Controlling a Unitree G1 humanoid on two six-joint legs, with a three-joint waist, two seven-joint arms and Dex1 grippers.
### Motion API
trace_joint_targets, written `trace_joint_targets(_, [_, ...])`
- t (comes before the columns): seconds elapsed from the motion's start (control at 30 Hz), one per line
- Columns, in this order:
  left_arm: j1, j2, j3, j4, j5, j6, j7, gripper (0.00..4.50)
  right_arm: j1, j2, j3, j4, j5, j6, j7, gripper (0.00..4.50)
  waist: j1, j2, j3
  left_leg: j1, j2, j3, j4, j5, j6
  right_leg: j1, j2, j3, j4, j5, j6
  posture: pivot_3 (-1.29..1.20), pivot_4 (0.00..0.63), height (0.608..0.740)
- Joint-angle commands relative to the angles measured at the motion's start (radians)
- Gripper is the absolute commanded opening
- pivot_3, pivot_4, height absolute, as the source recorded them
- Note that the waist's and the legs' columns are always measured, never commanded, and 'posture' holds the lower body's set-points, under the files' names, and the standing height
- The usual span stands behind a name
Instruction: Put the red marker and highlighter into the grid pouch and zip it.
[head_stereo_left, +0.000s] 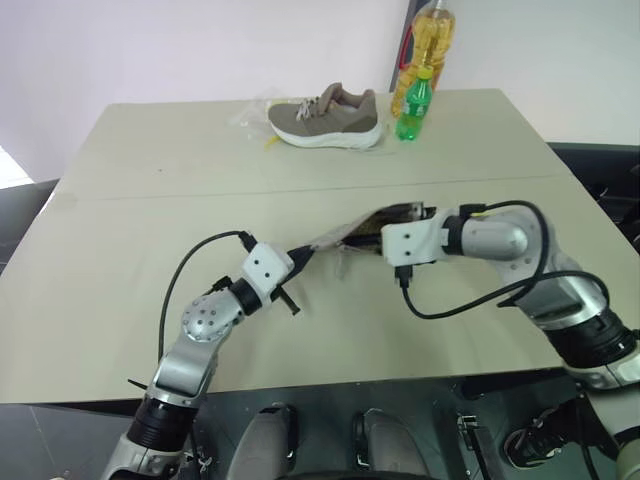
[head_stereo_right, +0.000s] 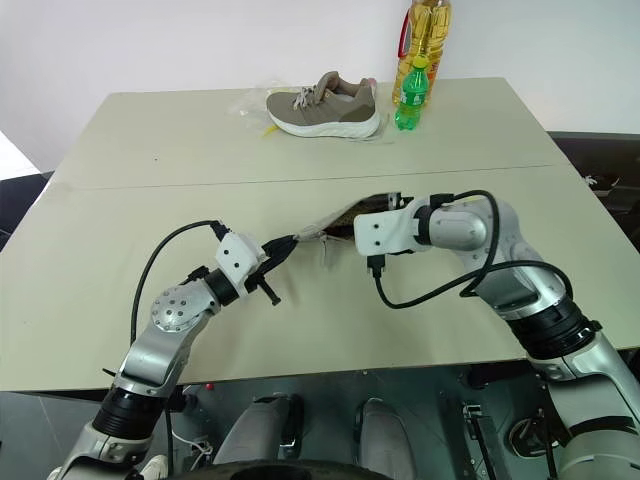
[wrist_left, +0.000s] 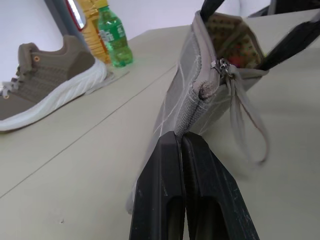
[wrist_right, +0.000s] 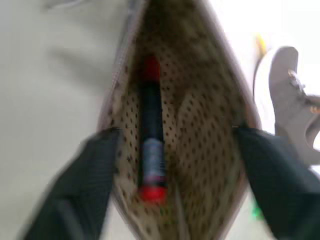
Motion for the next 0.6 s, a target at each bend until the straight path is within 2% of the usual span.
trace_joint_targets(0.03, [-0.012,-0.021,0.055,0.006,-0.005,-0.001,0.064,0.0,-0.01,0.014,-0.197,-0.085,0.24,0.269,0.056,3.69,-0.001,0.0,0.0,0.0,0.0,0.0,0.0,0.0,0.0,0.0,0.0,0.0,0.0,0.0,0.0,0.0,0.15,0.731])
trace_joint_targets(0.1, [-0.021,-0.032,0.07,0.024,0.014,0.0,0.108,0.0,-0.019,0.025,-0.275,-0.051,0.3,0.408,0.02,3.69,-0.001,0.0,0.0,0.0,0.0,0.0,0.0,0.0,0.0,0.0,0.0,0.0,0.0,0.0,0.0,0.0,0.15,0.731])
trace_joint_targets(0.2, [-0.034,-0.047,0.074,0.045,0.036,-0.016,0.146,0.0,-0.032,0.067,-0.336,0.094,0.295,0.543,-0.119,3.69,-0.001,-0.001,-0.001,0.0,0.0,0.0,0.0,0.0,0.0,0.0,-0.001,0.0,0.0,0.0,-0.001,0.0,0.15,0.731])
trace_joint_targets(0.3, [-0.041,-0.051,0.067,0.059,0.052,-0.03,0.165,0.0,-0.046,0.105,-0.375,0.194,0.299,0.682,-0.231,4.42,-0.001,-0.001,-0.001,0.0,0.0,0.0,0.0,0.0,0.0,0.0,-0.001,0.0,0.0,0.0,-0.004,0.0,0.15,0.731])
trace_joint_targets(0.37, [-0.052,-0.057,0.068,0.078,0.077,-0.042,0.199,0.0,-0.072,0.145,-0.396,0.269,0.272,0.756,-0.348,4.42,-0.001,-0.001,-0.001,0.0,0.0,0.0,0.0,0.0,0.0,-0.001,-0.002,0.0,0.0,0.0,-0.004,0.0,0.15,0.731])
trace_joint_targets(0.47, [-0.069,-0.071,0.064,0.1,0.118,-0.068,0.253,0.0,-0.098,0.22,-0.424,0.366,0.234,0.801,-0.522,4.42,-0.003,-0.001,-0.002,0.0,0.0,0.001,-0.001,0.0,0.0,-0.002,-0.001,0.0,0.001,0.001,-0.002,0.0,0.15,0.731])
trace_joint_targets(0.6, [-0.078,-0.08,0.035,0.121,0.173,-0.107,0.286,0.0,-0.118,0.284,-0.454,0.467,0.215,0.796,-0.673,4.42,-0.003,-0.001,-0.002,0.0,0.0,0.001,-0.001,0.0,0.0,-0.001,-0.001,0.0,0.001,0.001,-0.001,0.0,0.15,0.731])
